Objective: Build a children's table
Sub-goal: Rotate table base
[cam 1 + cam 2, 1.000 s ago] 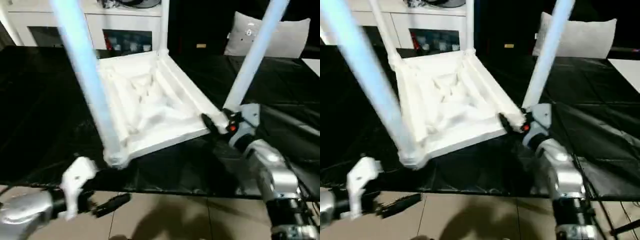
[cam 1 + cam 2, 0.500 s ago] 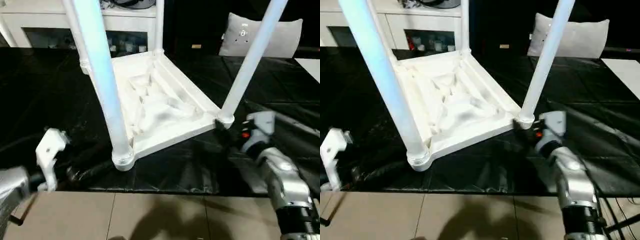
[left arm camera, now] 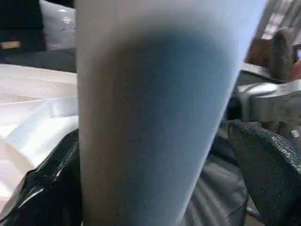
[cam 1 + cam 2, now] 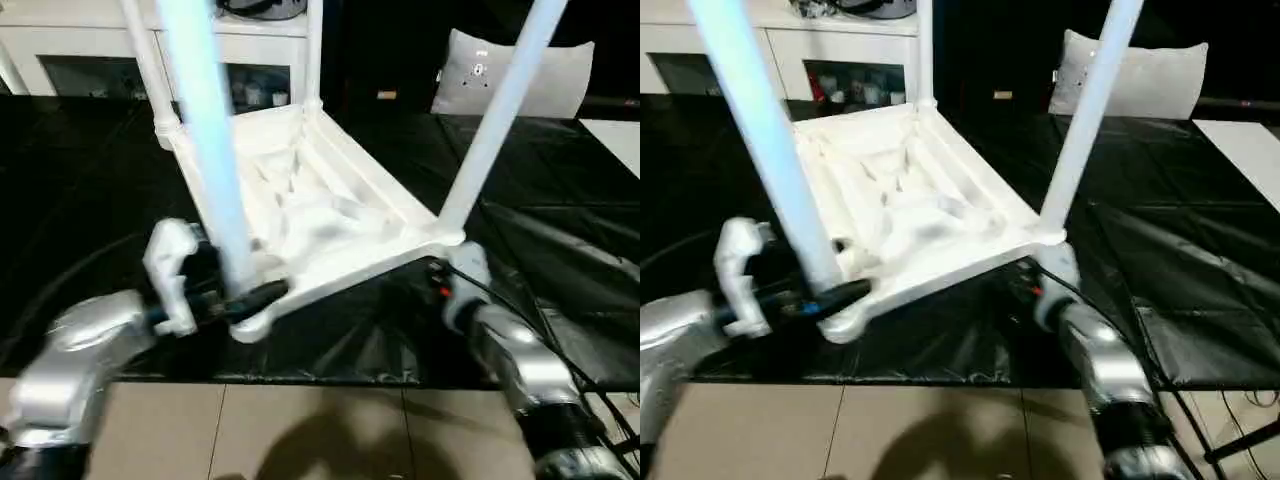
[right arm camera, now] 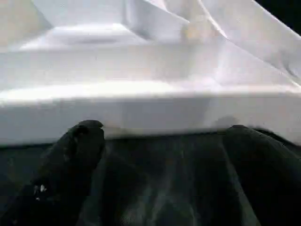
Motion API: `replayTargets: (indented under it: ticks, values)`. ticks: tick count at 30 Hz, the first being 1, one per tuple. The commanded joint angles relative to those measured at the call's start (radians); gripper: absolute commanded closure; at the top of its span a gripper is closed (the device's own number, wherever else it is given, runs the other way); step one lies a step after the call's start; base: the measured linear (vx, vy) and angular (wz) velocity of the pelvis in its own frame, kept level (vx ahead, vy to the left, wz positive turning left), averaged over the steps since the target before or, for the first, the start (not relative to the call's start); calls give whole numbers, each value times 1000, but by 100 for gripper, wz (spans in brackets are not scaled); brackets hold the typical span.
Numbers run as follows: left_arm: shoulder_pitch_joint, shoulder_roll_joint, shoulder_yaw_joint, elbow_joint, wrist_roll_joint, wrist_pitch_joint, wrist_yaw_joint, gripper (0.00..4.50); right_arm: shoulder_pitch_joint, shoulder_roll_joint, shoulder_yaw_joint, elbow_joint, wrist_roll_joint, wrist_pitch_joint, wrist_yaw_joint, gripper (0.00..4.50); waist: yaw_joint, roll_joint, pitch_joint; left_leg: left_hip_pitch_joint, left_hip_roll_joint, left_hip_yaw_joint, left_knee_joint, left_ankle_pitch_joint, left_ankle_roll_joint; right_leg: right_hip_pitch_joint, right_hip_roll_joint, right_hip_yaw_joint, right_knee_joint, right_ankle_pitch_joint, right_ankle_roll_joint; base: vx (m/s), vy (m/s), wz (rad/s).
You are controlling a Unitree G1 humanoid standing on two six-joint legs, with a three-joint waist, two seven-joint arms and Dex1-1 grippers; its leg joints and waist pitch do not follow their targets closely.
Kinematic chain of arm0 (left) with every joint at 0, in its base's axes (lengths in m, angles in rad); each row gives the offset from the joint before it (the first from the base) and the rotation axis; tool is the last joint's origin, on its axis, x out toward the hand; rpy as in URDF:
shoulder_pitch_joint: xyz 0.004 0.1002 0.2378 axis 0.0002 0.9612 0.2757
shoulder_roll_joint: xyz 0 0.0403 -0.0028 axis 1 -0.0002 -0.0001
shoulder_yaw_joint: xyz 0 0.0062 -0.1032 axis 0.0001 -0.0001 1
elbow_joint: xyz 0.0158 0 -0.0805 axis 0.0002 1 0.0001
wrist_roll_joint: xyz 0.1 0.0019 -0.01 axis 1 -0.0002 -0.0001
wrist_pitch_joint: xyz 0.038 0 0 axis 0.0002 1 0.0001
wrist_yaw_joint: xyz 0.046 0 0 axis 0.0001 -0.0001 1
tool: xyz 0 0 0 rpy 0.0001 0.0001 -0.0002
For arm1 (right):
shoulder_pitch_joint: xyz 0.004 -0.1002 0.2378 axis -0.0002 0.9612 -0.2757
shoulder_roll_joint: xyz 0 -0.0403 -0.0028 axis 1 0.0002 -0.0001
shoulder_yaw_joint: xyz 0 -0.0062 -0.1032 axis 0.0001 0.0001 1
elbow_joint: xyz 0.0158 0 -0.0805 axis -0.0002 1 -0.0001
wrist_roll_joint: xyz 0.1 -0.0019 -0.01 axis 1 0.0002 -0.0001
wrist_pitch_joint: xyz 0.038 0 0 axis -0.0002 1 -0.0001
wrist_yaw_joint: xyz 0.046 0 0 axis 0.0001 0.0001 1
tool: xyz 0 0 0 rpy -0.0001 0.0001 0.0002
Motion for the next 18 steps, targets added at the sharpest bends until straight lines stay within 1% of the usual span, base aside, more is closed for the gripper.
replayTargets:
  ticks: [1,2,3,4,5,7,8,9,11,14,15,16,17,18]
  values:
    - [-20,-27,-76,-18,-19,-6,-31,4,-62,12,-1,88,-20,-41,-20,0,1,-12,-57,2,-14,30,-67,-152,29,42,14,0,-55,-74,-217,0,0,0]
    - [-19,-45,-114,-40,-31,10,-48,4,-101,22,-5,145,-28,-66,-25,0,1,-8,-58,2,-12,28,-67,-153,27,42,10,0,-50,-76,-224,0,0,0]
    - [-18,-47,-118,-44,-32,13,-50,4,-105,23,-6,152,-29,-68,-26,0,-2,-10,-56,1,-12,28,-68,-158,22,43,11,-2,-50,-87,-230,0,0,0]
    - [-13,-58,-138,-65,-42,31,-59,4,-125,30,-6,180,-33,-77,-29,0,-5,-10,-56,1,-11,28,-67,-153,19,44,11,-1,-49,-69,-228,0,0,0]
    - [-9,-69,-154,-82,-53,46,-65,4,-137,34,-3,197,-35,-84,-26,0,-10,-15,-58,2,-10,28,-66,-149,17,45,13,-2,-48,-48,-231,0,0,0]
    - [-8,-76,-168,-92,-61,55,-66,4,-144,38,1,204,-36,-90,-22,0,-12,-18,-58,1,-11,28,-65,-141,23,47,13,-1,-46,-26,-235,0,0,0]
    - [-8,-96,-205,-109,-67,62,-66,4,-151,49,14,208,-37,-98,-9,0,-14,-20,-58,0,-11,29,-63,-132,32,48,13,-1,-45,-9,-238,0,0,0]
    - [-12,-108,-223,-109,-66,59,-66,4,-153,57,18,211,-36,-105,0,0,-14,-19,-58,0,-11,29,-63,-126,37,49,13,-1,-45,-1,-242,0,0,0]
    - [-22,-128,-245,-102,-62,51,-64,4,-155,67,23,215,-36,-113,9,0,-18,-21,-56,-2,-10,30,-64,-143,38,49,12,-2,-48,-27,-244,0,0,0]
    - [-40,-160,-266,-83,-49,40,-48,4,-166,82,26,247,-45,-144,22,0,-26,-20,-54,-3,-7,30,-67,-181,24,48,12,-2,-53,-85,-238,0,0,0]
    - [-75,-203,-286,-53,-37,28,-34,4,-167,100,40,250,-49,-152,38,0,-29,-19,-54,-3,-5,30,-67,-193,17,49,11,-2,-54,-102,-236,0,0,0]
    - [-75,-203,-286,-53,-37,28,-34,4,-167,100,40,250,-49,-152,38,0,-28,-18,-53,0,-4,31,-66,-200,12,46,12,1,-58,-108,-234,0,0,0]
    - [-116,-249,-307,-9,-3,2,-10,4,-170,114,52,262,-60,-163,38,0,-28,-16,-54,1,-4,31,-66,-201,9,46,12,1,-56,-103,-236,0,0,0]
    - [-127,-260,-313,4,9,-7,0,4,-173,116,53,270,-65,-169,35,0,-29,-18,-52,1,-4,32,-66,-210,6,45,15,1,-60,-114,-231,0,0,0]
